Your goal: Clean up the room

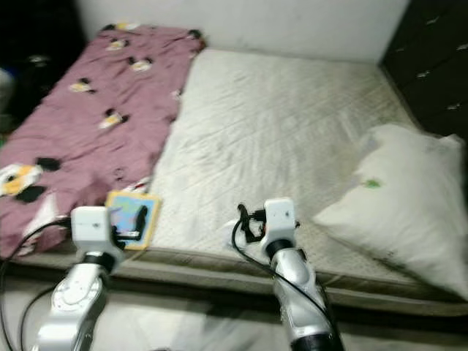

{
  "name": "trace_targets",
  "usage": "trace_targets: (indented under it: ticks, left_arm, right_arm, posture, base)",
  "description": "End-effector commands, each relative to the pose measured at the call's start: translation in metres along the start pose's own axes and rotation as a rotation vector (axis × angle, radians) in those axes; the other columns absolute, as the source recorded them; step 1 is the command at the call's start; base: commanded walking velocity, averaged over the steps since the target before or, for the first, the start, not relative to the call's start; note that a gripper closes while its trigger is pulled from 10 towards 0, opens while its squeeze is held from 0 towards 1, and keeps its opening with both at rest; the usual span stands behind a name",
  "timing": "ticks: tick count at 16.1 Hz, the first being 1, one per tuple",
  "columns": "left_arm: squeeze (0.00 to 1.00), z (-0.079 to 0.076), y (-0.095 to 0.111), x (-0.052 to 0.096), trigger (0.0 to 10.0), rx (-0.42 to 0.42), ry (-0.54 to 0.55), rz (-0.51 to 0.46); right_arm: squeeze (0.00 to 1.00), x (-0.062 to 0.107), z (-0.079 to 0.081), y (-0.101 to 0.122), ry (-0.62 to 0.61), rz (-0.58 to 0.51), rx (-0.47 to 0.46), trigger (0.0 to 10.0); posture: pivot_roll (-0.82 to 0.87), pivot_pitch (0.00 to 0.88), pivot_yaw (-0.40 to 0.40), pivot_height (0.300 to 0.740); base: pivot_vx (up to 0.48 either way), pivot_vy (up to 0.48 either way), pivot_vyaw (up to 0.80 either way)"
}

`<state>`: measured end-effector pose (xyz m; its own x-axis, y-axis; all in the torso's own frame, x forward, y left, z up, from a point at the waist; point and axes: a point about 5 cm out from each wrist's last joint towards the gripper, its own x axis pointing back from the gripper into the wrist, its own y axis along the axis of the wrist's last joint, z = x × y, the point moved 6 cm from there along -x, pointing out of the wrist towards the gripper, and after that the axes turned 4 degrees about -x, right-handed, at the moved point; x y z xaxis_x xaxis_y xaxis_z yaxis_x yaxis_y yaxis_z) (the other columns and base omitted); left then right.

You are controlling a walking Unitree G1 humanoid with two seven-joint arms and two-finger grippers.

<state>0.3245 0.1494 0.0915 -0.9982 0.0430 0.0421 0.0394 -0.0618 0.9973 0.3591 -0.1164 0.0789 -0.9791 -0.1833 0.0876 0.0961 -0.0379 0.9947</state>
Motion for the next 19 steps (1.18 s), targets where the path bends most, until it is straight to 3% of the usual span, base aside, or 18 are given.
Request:
trace_targets:
  ticks: [1,9,13,19]
  left_arm:
    - [0.0,-0.008,0.0029,0.0006,10.0,-0.012,-0.027,-0.014]
    - [0.0,-0.0017,0.0045,-0.0028,10.0,0.017,-0.024,-0.017]
    - [0.0,-0.004,0.0037,-0.0024,10.0,0.027,-0.029,-0.015]
    - [0.0,-0.0052,0.0041,-0.0039,10.0,0.03,-0.035,-0.014]
  right_arm:
    - [0.0,0.0037,-0.0099,-0.0013,-0.036,-0.003,0.0,10.0]
    - [0.0,0.0064,-0.0043,0.0022,0.01,-0.006,-0.09,10.0]
    - [0.0,0.0057,-0.0041,0.0034,0.015,-0.008,-0.093,10.0]
    - [0.0,0.0058,-0.0028,0.0039,0.024,-0.011,-0.091,10.0]
  posture:
    - [0.02,0.151,-0.02,0.74]
    - [0.01,0.154,-0.017,0.74]
    - [0.01,0.153,-0.018,0.74]
    - [0.01,0.151,-0.018,0.74]
  base:
    - [0.0,0.0,0.0]
    - [0.0,0.0,0.0]
    - [0.182,0.0,-0.51]
    - [0.123,0.0,0.0]
